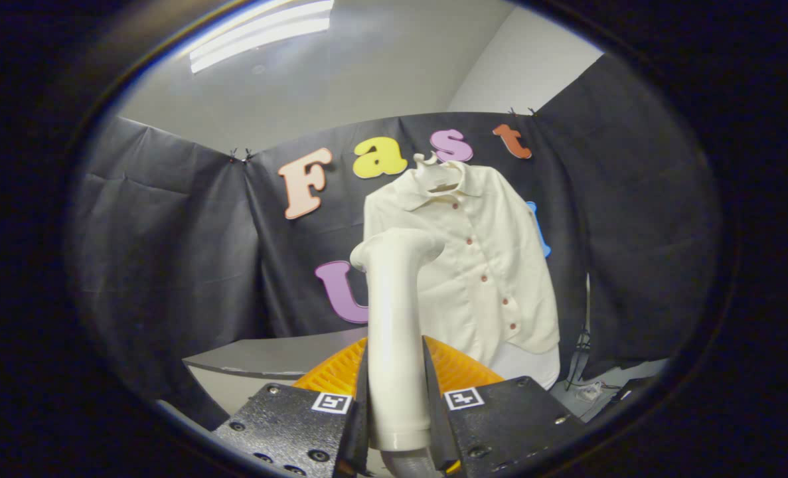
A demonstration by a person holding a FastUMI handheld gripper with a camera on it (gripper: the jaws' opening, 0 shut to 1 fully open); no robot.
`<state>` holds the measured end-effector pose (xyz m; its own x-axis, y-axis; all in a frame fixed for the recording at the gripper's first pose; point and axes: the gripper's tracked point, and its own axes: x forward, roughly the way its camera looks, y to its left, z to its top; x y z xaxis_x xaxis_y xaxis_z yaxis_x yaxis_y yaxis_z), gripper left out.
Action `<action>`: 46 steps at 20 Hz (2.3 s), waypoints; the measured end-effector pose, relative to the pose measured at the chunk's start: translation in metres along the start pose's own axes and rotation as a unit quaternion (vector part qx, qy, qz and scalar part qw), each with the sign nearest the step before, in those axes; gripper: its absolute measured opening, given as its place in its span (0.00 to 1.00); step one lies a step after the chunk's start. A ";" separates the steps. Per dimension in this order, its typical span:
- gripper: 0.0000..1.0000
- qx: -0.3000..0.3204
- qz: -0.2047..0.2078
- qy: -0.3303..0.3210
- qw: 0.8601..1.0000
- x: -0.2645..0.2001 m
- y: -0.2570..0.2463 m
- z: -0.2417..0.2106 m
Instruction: Iron the clothes twice with a garment steamer, once on the left side and once on the right side.
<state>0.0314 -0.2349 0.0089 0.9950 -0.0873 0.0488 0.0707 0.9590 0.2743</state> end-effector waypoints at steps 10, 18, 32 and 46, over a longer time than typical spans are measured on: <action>0.36 -0.030 0.052 0.040 0.997 -0.011 0.124 -0.056; 0.37 -0.037 0.050 0.032 0.998 -0.025 0.185 -0.082; 0.36 -0.069 0.068 0.016 0.995 -0.074 0.235 -0.072; 0.36 -0.074 0.070 0.012 0.995 -0.082 0.237 -0.074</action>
<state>-0.0280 0.0191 -0.0009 0.9971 0.0541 0.0531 -0.0602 0.9907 0.1224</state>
